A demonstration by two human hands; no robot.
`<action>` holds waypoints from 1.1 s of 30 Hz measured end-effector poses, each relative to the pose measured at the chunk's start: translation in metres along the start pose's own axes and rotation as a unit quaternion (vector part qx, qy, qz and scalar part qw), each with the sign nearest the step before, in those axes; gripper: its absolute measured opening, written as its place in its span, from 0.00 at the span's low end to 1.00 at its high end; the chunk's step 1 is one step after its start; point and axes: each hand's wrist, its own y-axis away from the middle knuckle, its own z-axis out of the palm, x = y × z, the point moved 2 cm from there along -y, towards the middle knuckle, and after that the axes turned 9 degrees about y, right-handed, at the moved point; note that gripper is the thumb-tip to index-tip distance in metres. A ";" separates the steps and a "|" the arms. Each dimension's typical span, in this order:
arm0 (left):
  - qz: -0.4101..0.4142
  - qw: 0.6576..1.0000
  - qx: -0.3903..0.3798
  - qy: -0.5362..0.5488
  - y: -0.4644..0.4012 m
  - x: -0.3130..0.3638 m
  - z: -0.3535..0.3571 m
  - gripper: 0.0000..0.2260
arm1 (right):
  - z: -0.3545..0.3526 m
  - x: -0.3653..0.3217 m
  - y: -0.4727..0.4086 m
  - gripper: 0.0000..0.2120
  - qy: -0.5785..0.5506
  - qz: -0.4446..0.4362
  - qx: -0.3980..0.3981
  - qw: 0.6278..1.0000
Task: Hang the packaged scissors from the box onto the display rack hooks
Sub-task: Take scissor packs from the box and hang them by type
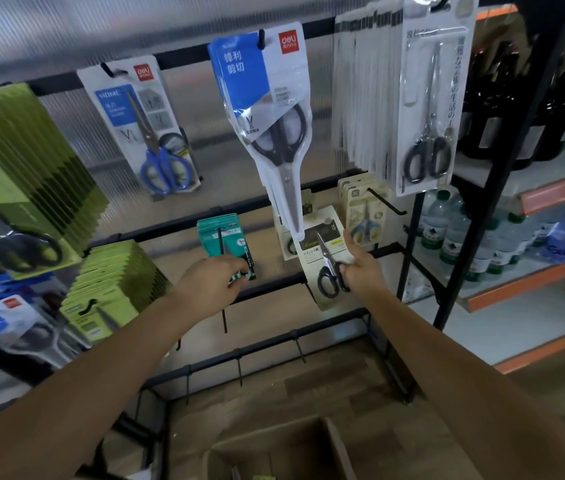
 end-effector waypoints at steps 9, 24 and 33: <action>0.011 1.000 -0.004 0.004 0.002 0.004 -0.003 0.12 | 0.014 -0.018 -0.009 0.33 0.070 -0.019 -0.014 0.997; 0.024 0.999 -0.019 0.040 0.003 0.008 0.001 0.11 | 0.030 -0.068 -0.042 0.31 0.355 0.005 -0.038 0.934; -0.061 0.973 -0.021 0.222 0.058 -0.036 0.078 0.10 | 0.066 -0.025 0.028 0.19 0.369 -0.056 -0.108 0.921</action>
